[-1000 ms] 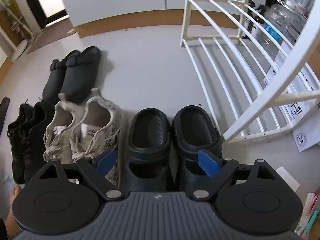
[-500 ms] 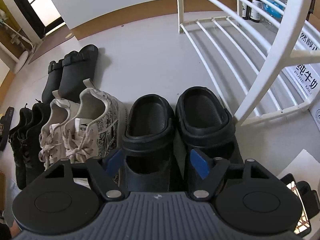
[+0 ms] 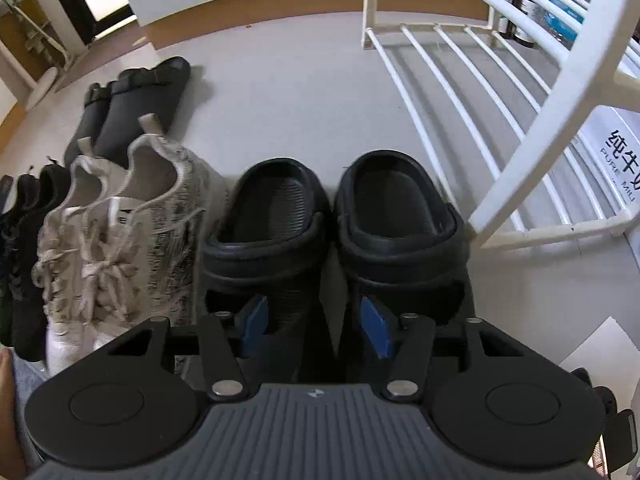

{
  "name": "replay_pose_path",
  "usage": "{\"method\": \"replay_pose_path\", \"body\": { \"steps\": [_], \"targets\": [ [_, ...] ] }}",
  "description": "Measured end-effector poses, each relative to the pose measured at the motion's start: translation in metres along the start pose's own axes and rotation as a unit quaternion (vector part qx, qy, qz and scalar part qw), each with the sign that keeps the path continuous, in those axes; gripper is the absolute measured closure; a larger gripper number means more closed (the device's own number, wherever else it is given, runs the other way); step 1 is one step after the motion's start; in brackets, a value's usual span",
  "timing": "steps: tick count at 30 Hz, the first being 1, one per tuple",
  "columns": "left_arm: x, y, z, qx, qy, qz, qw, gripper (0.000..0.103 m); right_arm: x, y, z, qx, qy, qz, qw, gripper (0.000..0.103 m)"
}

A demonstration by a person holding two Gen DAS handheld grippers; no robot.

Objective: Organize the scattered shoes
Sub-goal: 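Grasp both black slip-on clogs together at their heels with the right gripper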

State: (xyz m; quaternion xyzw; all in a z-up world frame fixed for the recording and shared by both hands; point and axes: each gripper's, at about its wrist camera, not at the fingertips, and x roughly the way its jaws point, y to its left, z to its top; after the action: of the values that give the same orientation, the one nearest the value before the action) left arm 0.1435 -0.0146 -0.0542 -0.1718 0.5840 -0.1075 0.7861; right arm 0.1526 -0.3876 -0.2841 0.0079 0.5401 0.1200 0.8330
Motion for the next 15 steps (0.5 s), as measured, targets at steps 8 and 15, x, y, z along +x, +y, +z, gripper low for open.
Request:
{"method": "replay_pose_path", "body": {
  "steps": [8,15],
  "targets": [
    [0.007,-0.003,-0.003,-0.015,0.009,-0.002,0.9999,0.009,0.013,0.0,-0.005,-0.014,-0.009,-0.008,1.0,0.054],
    [0.009,-0.006,-0.005,-0.011,0.012,-0.002,0.9999,0.009,0.027,-0.003,-0.005,-0.016,-0.012,-0.005,1.0,0.056]
  ]
}}
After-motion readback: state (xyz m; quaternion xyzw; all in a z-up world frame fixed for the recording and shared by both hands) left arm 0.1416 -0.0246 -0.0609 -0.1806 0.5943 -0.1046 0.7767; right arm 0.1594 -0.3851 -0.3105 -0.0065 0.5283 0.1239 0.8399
